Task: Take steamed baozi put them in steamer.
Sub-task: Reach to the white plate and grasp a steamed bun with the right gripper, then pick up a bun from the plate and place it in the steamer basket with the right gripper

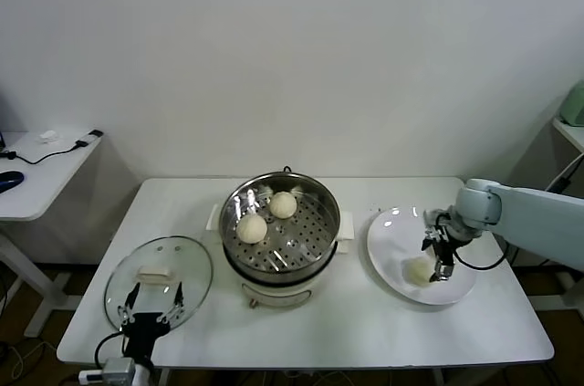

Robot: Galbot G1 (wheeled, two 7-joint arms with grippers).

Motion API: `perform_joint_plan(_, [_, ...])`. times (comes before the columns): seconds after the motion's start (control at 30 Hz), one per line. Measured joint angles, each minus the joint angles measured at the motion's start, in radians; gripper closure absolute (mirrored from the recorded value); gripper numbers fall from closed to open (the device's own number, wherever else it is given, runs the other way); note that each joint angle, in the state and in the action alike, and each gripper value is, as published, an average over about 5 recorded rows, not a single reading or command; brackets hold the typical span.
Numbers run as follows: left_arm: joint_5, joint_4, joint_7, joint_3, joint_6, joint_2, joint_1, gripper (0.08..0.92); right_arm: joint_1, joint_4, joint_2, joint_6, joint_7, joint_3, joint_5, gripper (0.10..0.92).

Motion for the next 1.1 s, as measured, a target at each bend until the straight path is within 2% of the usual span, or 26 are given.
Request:
perform_joint_plan(0.07, [0.0,-0.001,0.0,0.0,0.0,0.001,0.001,0.177,-0.011,-0.003,0.005,-0.001,0.0,0.008,-0.004,0.222])
perform_joint_plan(0.23, [0.0,-0.004,0.0,0.002,0.0,0.001,0.004,0.177,-0.026,-0.009,0.013,-0.004,-0.003,0.015,-0.018,0.323])
perform_joint_plan(0.4, [0.0,-0.01,0.0,0.005,0.0,0.001,0.006,0.177,-0.028,-0.013,0.019,-0.007,-0.007,0.019,-0.03,0.36])
perform_joint_plan(0.77, [0.002,-0.03,0.001,0.008,0.009,0.001,0.011,0.177,0.135,0.013,0.058,0.038,-0.076,-0.063,0.004,0.38])
perform_joint_plan(1.1, [0.003,-0.047,0.002,0.013,0.013,0.006,0.016,0.177,0.482,0.045,0.23,0.21,-0.201,-0.141,0.087,0.381])
